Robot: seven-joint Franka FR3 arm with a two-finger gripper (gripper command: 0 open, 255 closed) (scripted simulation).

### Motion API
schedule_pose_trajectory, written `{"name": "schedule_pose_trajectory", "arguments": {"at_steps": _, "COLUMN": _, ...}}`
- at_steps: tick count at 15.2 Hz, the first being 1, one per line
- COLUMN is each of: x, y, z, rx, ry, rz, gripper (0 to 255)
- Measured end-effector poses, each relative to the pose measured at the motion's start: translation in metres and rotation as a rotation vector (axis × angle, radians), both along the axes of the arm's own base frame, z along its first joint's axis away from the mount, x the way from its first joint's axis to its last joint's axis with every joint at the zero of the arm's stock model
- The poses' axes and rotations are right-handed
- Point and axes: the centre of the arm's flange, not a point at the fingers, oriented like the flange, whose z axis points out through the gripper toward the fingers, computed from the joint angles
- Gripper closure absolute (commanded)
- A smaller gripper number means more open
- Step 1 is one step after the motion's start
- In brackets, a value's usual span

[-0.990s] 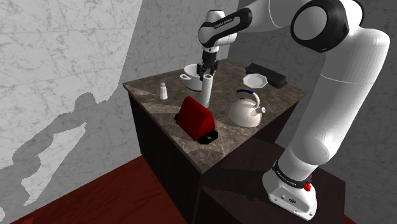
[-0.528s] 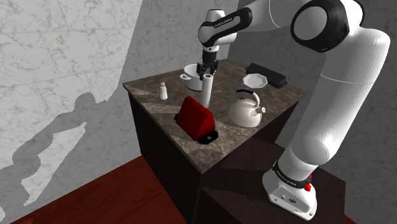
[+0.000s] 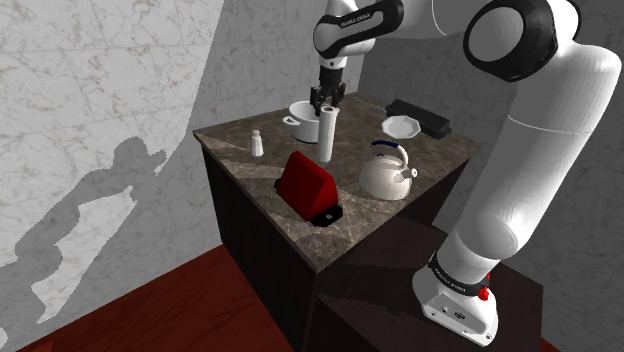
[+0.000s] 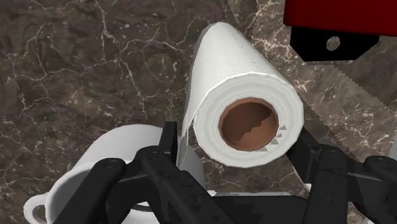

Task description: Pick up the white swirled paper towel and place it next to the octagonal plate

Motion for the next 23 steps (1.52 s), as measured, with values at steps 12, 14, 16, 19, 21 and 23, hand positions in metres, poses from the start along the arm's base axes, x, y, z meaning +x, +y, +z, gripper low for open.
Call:
{"name": "schedule_pose_trajectory", "arguments": {"at_steps": 12, "x": 0.0, "y": 0.0, "z": 0.063, "rx": 0.0, "ry": 0.0, "rz": 0.0, "gripper": 255}}
{"name": "schedule_pose_trajectory", "arguments": {"at_steps": 14, "x": -0.001, "y": 0.001, "z": 0.073, "rx": 0.0, "ry": 0.0, "rz": 0.0, "gripper": 255}}
{"name": "schedule_pose_trajectory", "arguments": {"at_steps": 16, "x": -0.001, "y": 0.0, "z": 0.084, "rx": 0.0, "ry": 0.0, "rz": 0.0, "gripper": 255}}
{"name": "schedule_pose_trajectory", "arguments": {"at_steps": 19, "x": 0.0, "y": 0.0, "z": 0.099, "rx": 0.0, "ry": 0.0, "rz": 0.0, "gripper": 255}}
{"name": "schedule_pose_trajectory", "arguments": {"at_steps": 21, "x": -0.001, "y": 0.0, "z": 0.109, "rx": 0.0, "ry": 0.0, "rz": 0.0, "gripper": 255}}
{"name": "schedule_pose_trajectory", "arguments": {"at_steps": 23, "x": 0.0, "y": -0.001, "z": 0.12, "rx": 0.0, "ry": 0.0, "rz": 0.0, "gripper": 255}}
